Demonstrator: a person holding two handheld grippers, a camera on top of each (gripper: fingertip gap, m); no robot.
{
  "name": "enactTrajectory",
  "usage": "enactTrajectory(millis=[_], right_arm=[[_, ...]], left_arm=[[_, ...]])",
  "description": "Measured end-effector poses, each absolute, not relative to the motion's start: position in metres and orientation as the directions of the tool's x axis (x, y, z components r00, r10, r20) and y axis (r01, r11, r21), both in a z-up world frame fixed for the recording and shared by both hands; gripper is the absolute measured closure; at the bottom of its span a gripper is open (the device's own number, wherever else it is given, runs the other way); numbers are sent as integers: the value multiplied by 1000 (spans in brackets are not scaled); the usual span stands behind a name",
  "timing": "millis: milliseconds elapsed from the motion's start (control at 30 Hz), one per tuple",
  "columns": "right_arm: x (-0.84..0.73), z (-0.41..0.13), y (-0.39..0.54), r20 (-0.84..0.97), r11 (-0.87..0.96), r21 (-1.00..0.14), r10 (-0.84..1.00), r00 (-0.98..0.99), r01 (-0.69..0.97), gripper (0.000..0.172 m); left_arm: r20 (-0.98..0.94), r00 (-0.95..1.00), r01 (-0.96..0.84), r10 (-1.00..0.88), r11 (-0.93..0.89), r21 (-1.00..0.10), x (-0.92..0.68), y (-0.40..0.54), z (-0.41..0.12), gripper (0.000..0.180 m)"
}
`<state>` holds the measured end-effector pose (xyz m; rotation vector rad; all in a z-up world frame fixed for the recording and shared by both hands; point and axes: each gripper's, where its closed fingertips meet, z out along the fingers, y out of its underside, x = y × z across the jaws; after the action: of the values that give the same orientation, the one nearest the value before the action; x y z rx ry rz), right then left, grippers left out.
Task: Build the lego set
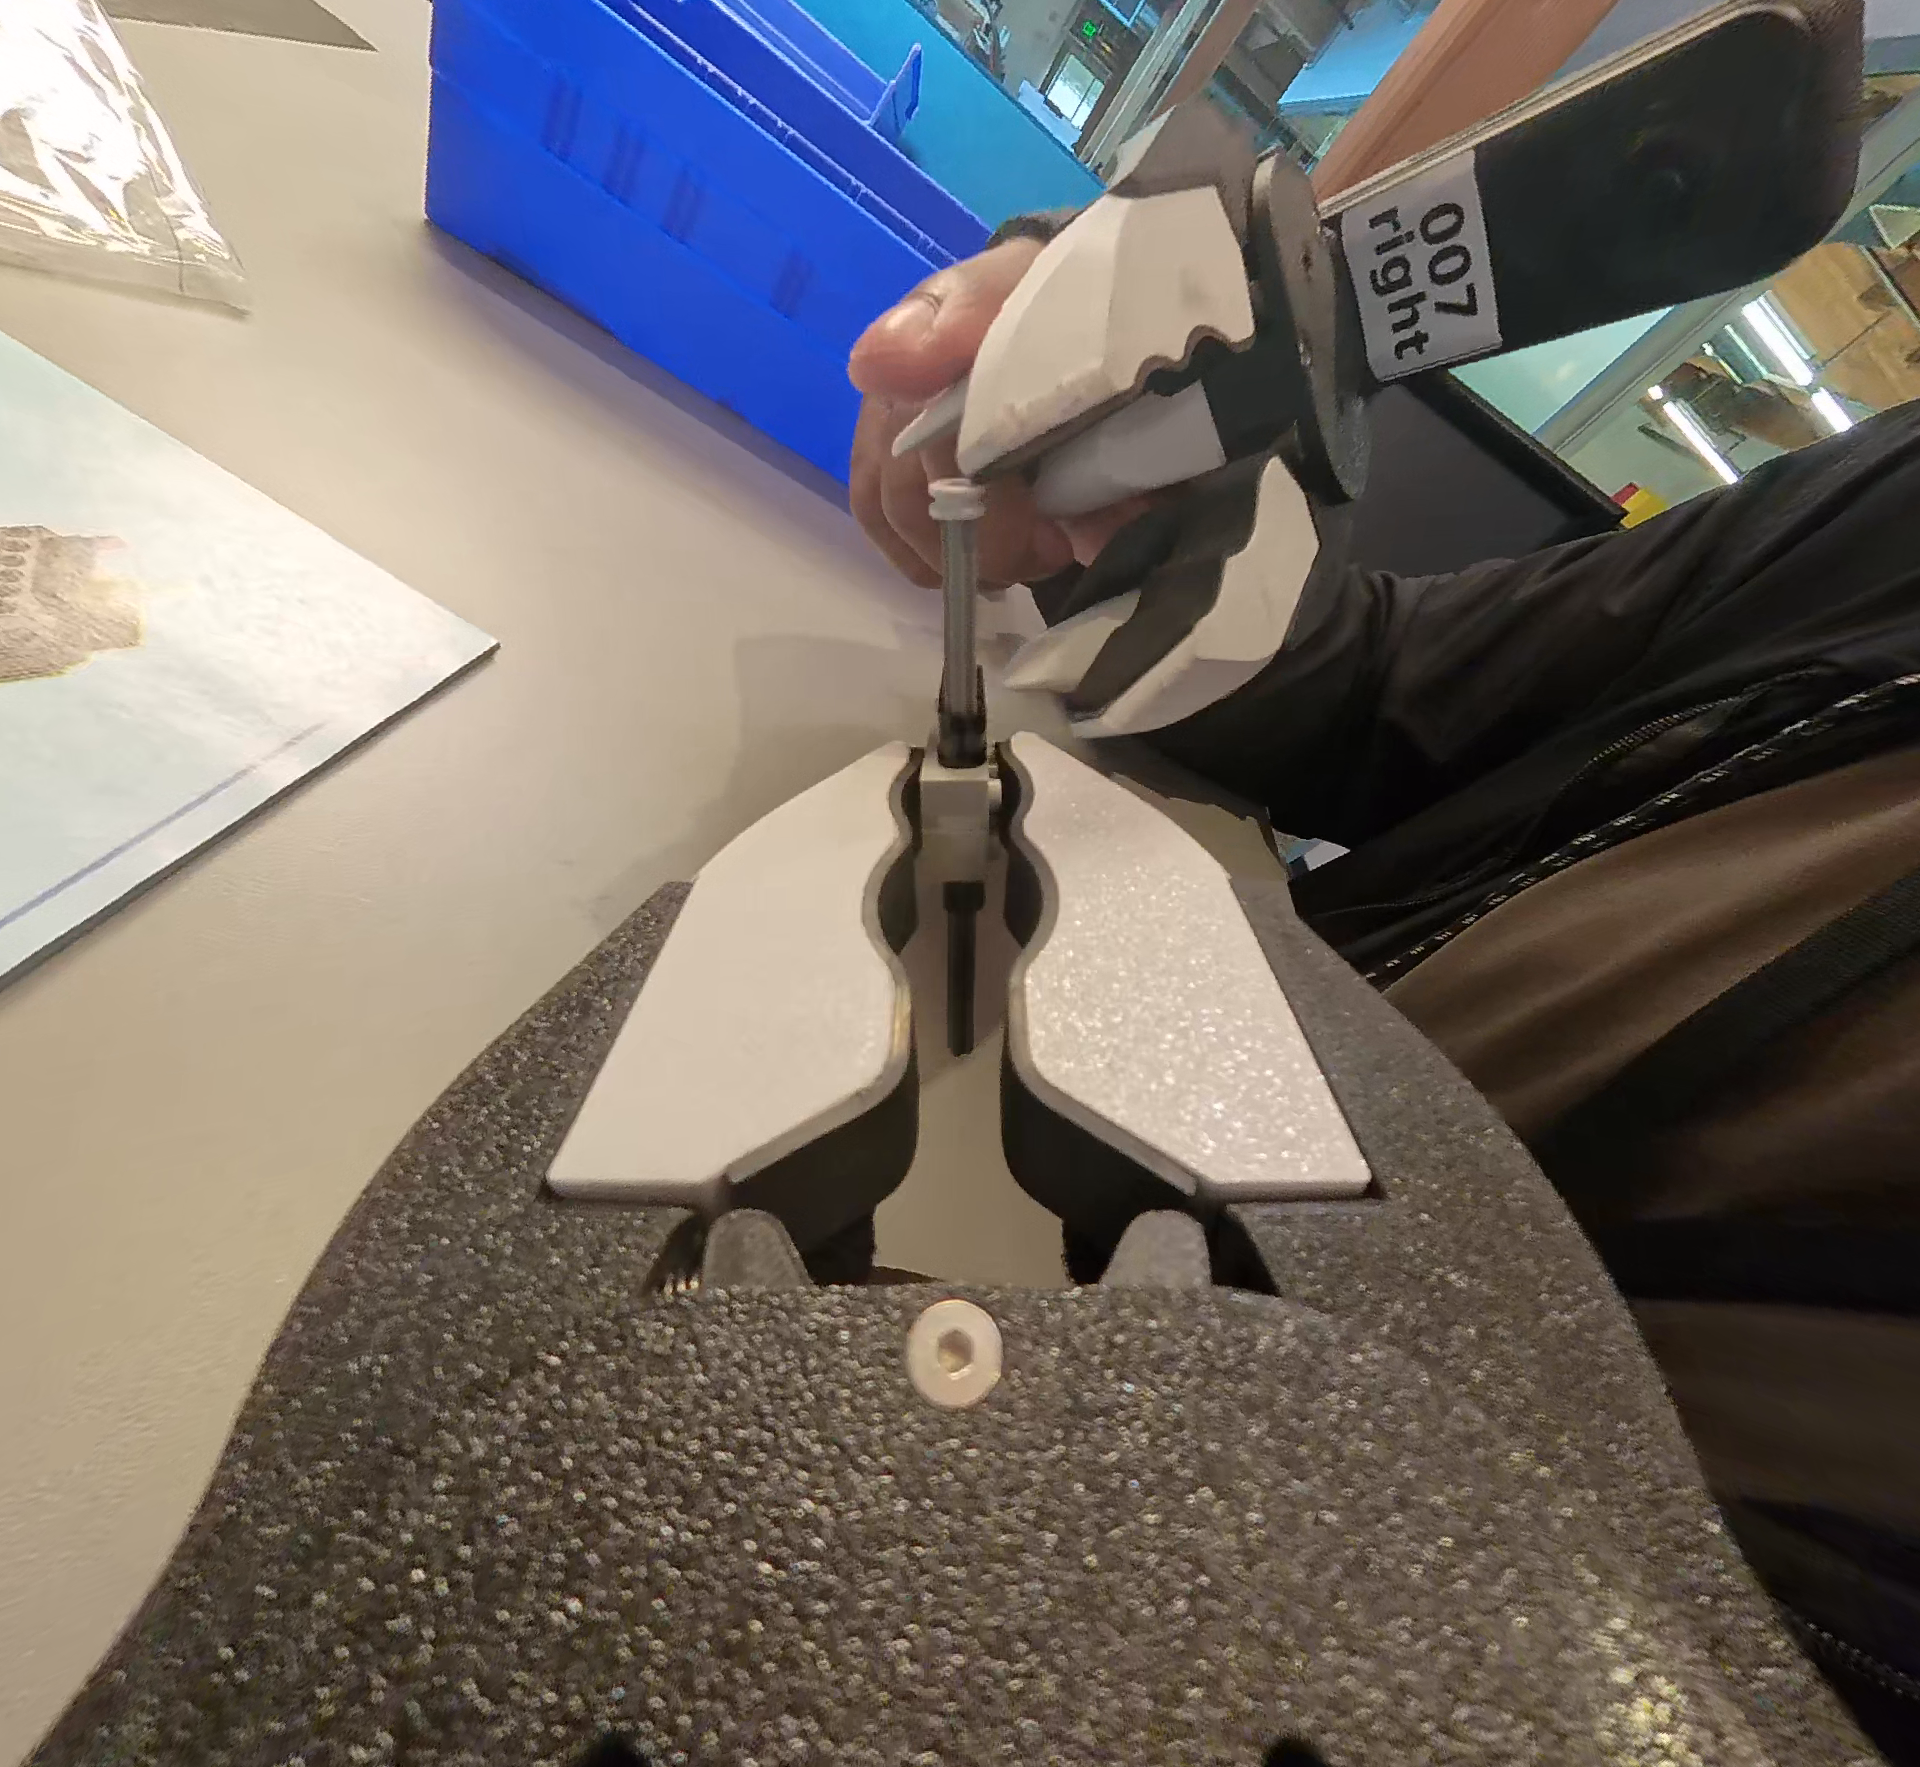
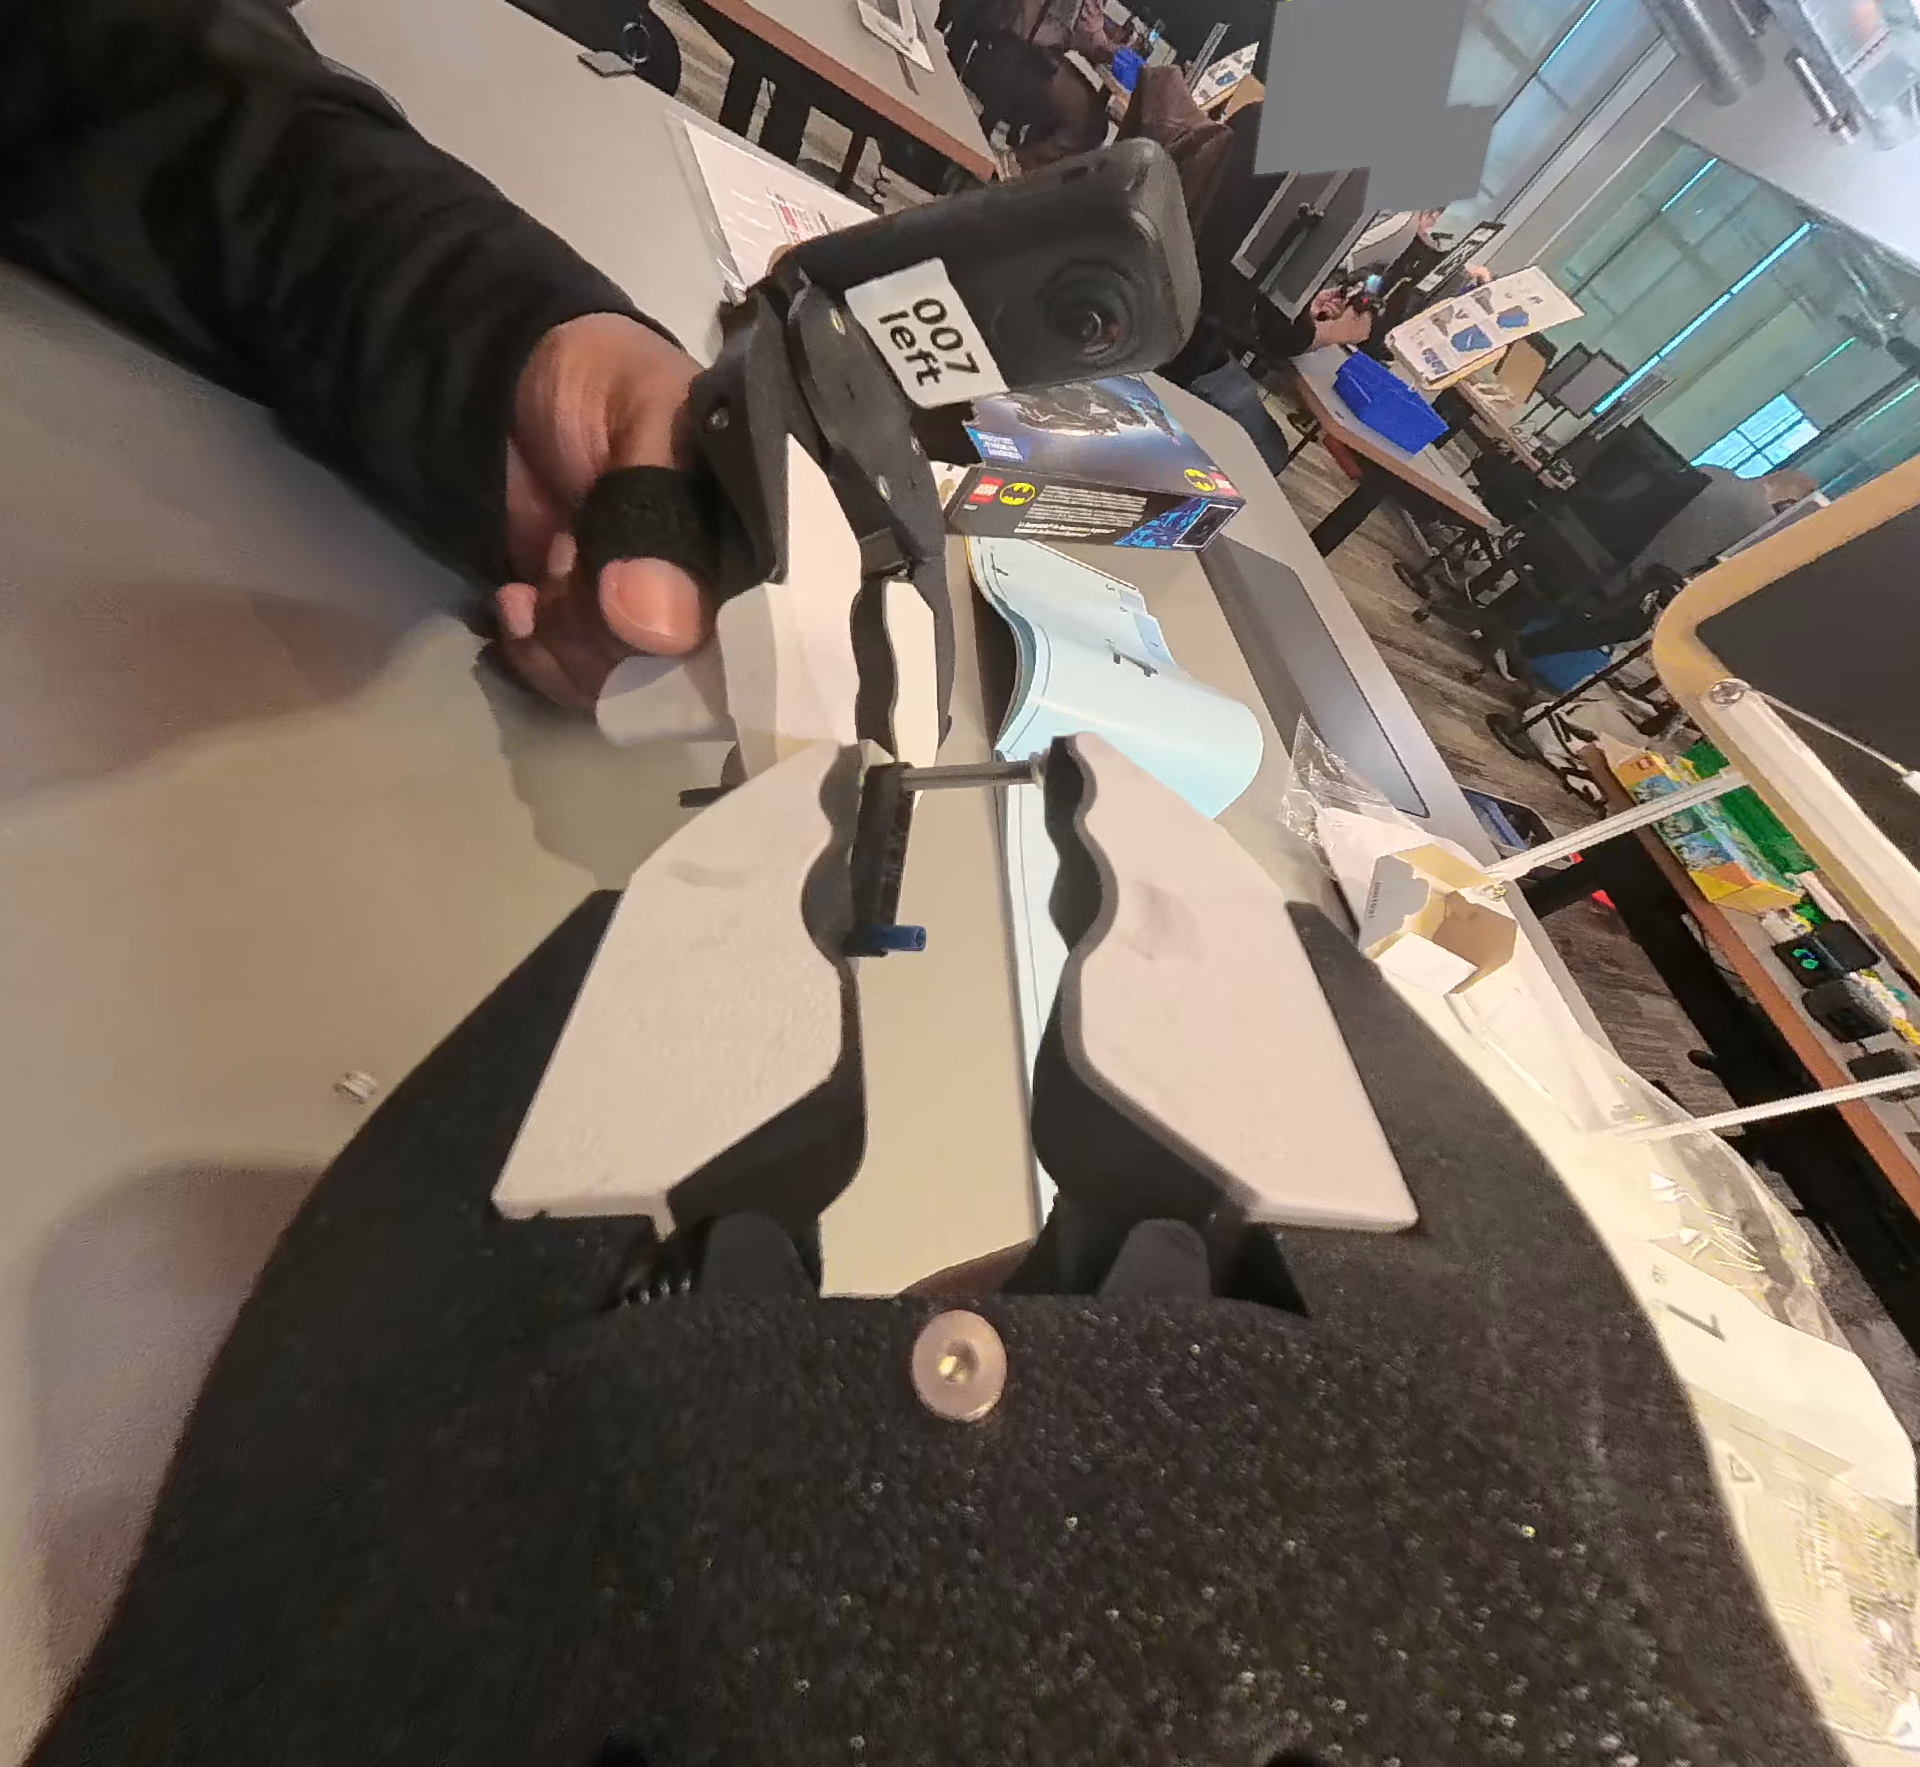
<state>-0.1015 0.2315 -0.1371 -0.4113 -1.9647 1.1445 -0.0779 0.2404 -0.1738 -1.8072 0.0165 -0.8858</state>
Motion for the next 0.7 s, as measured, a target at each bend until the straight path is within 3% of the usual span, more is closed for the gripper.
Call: enactTrajectory(millis=[533,700], right_arm=[[-100,-128,235,484,513,-847,633,-605,-141,136],[-96,-134,231,584,605,-775,572,-576,-185,132]], left_arm=[[487,768,329,-416,-397,-857,-78,241,-173,169],[417,812,258,-407,-391,-884,-79,241,-177,169]])
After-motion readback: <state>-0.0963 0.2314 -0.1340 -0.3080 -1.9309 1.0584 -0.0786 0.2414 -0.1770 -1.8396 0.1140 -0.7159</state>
